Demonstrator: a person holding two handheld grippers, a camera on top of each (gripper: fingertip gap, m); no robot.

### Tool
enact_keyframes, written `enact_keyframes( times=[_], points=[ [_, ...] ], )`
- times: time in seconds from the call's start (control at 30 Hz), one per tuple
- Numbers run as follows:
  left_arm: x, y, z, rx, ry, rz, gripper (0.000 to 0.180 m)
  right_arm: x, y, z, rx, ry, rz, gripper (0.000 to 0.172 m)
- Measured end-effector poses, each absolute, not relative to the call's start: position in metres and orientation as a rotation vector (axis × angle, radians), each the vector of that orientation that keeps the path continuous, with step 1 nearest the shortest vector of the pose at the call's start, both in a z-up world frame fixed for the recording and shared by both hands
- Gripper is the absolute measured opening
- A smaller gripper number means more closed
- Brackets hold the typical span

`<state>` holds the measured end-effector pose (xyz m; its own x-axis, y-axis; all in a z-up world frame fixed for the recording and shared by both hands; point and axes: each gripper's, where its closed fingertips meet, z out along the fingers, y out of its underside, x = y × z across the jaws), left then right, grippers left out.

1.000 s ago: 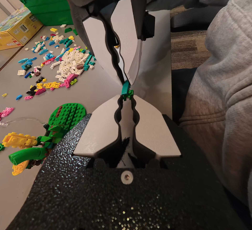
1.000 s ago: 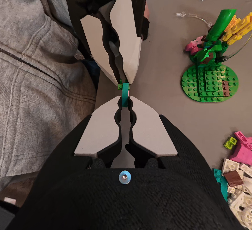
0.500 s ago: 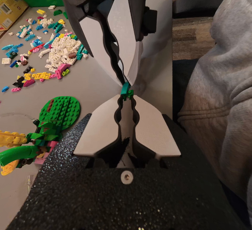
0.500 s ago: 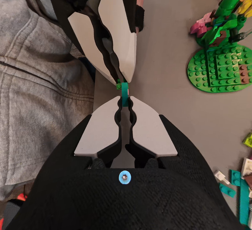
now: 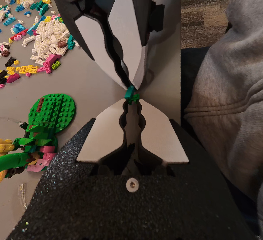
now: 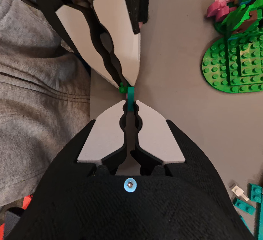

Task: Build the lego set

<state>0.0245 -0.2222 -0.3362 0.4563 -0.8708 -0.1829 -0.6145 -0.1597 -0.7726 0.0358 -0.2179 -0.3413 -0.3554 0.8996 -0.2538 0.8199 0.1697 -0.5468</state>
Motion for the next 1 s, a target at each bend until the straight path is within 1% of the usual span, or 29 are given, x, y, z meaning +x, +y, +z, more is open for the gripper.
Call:
enact_keyframes(
  times=[0.03,1.0],
  points=[
    [0.0239,-0.2218,-0.3365,-1.88,1.246,-0.389,0.013,0.0361,-0.2193,-0.3408,-1.695,-2.313,0.946,0.006],
    [0.0233,-0.2233,-0.3388,-1.894,1.257,-0.395,0.013,0.0349,-0.2192,-0.3423,-1.682,-2.315,0.942,0.009]
  ],
)
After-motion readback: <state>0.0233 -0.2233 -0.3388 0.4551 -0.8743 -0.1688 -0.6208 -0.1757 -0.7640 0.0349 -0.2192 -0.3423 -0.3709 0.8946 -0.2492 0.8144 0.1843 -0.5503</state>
